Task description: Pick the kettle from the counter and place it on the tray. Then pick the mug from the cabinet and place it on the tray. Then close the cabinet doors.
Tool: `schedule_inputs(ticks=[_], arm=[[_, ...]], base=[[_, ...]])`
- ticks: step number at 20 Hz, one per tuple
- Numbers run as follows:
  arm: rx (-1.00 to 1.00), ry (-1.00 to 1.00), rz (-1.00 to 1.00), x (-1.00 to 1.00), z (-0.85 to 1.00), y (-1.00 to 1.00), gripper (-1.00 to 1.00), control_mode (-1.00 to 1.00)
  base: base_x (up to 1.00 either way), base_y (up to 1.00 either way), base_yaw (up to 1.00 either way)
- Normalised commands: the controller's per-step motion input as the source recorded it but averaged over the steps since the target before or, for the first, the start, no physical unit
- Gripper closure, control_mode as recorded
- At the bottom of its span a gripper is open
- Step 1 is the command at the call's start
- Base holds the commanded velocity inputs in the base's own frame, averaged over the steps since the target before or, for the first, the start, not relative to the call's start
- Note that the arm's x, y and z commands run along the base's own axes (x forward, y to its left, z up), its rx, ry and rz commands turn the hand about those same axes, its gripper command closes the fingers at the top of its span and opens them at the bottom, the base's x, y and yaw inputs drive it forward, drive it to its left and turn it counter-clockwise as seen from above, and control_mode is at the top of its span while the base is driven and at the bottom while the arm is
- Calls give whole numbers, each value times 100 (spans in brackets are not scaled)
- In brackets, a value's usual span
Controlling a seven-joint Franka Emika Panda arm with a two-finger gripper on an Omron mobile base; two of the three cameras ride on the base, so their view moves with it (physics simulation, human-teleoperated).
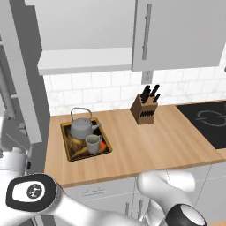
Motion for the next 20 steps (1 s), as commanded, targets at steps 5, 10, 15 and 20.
schedule_inputs(ticks=[5, 10, 15, 20], arm=[[8, 1, 0, 55, 0, -59, -100, -100], [11, 4, 0, 70, 0, -63, -100, -100], [10, 6, 0, 77, 0, -63, -100, -100], [10, 9, 0, 88, 0, -59, -100, -100]], base=[[0, 0, 0], [0, 0, 0], [0, 0, 0], [0, 0, 0]])
